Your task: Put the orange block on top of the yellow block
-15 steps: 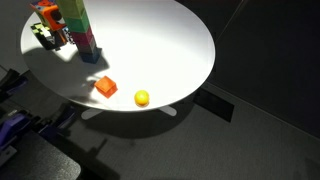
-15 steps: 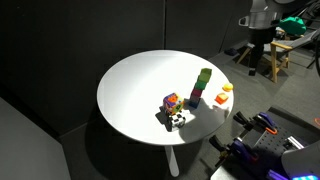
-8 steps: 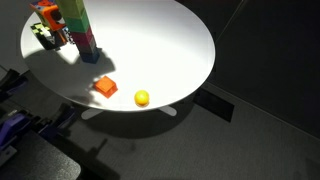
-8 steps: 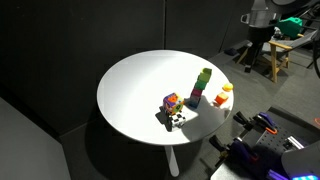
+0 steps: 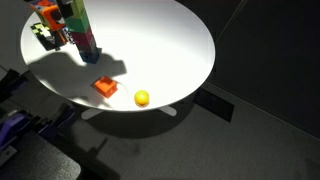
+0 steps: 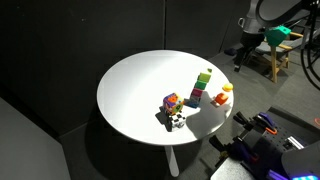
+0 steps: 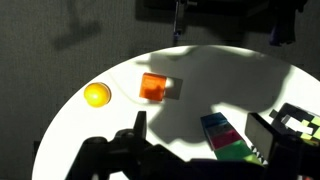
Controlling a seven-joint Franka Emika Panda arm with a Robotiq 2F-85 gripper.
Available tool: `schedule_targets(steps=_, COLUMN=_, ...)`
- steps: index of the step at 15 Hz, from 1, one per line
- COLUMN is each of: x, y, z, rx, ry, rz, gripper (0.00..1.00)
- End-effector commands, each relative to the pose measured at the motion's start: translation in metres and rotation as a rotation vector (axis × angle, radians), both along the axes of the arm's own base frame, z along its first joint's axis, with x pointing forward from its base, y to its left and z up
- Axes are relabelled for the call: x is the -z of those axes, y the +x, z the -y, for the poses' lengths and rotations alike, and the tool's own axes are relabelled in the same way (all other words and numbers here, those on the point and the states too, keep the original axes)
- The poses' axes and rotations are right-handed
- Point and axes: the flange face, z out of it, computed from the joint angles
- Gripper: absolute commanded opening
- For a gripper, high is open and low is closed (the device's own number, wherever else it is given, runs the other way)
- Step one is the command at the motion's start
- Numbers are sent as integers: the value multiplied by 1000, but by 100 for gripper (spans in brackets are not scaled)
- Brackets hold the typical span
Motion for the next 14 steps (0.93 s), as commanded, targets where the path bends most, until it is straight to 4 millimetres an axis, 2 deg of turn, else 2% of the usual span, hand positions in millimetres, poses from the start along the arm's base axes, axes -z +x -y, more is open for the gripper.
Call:
schedule_targets(steps=1, x=16, y=3, z=7, rx=42, ry=-19, rz=39, gripper=100)
schedule_targets(steps=14, x=60, y=3, z=24, rx=226, ry=28, rz=-41, gripper=100)
